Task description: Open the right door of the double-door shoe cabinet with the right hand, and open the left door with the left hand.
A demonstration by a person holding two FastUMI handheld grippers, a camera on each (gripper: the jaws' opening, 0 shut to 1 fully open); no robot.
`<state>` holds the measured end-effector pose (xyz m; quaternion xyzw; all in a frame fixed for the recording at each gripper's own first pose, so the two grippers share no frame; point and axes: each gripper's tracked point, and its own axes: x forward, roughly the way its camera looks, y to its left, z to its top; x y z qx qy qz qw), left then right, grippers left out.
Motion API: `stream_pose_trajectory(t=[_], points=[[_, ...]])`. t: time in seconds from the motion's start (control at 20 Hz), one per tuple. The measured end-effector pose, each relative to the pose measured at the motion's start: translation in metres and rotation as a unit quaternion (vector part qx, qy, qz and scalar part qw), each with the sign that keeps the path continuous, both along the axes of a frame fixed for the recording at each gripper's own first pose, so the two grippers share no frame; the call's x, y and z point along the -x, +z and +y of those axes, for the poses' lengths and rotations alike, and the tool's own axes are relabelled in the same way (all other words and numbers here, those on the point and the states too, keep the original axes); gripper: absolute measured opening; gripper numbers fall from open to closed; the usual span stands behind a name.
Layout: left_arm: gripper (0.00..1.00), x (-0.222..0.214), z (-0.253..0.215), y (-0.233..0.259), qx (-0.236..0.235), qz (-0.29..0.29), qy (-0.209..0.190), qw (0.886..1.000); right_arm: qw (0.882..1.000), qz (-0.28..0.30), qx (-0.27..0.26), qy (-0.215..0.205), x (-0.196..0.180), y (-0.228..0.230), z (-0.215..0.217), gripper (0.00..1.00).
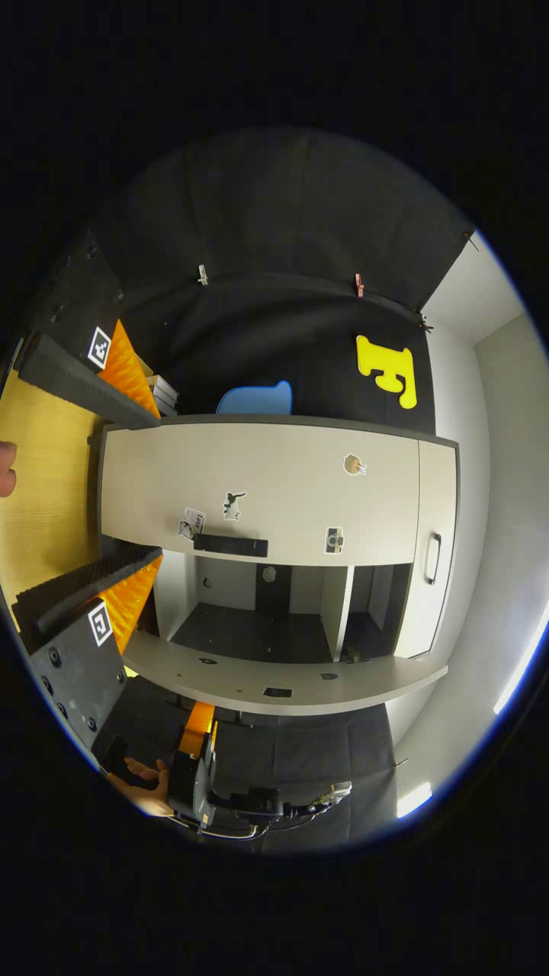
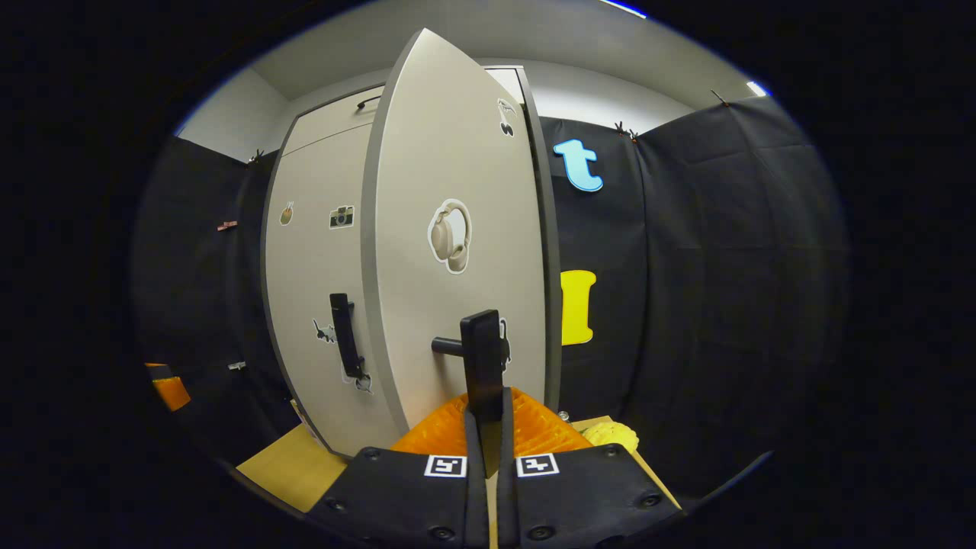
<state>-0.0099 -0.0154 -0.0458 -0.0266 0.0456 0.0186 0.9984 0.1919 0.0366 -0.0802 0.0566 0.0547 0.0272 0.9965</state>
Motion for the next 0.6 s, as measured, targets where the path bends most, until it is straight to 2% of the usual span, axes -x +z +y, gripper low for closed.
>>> stream_pose_trajectory(t=[0.25,0.4,0.5,0.6], points=[[0.95,-0.015,-0.027,0.0,0.01,-0.002,-0.02,1.0,0.999,-0.002,0.015,-0.03,-0.002,0.002,-0.024,0.08],[0.95,-0.023,-0.041,0.003,0.005,-0.003,-0.029,1.0,0.997,-0.01,0.033,-0.072,-0.003,0.004,-0.048,0.08],[0.95,-0.03,-0.048,0.003,-0.003,-0.003,-0.032,0.999,0.998,0.001,-0.009,-0.058,0.0,0.001,-0.045,0.05],[0.95,-0.035,-0.057,0.004,-0.006,-0.003,-0.037,0.999,0.999,0.003,-0.013,-0.053,0.001,0.0,-0.04,0.05]])
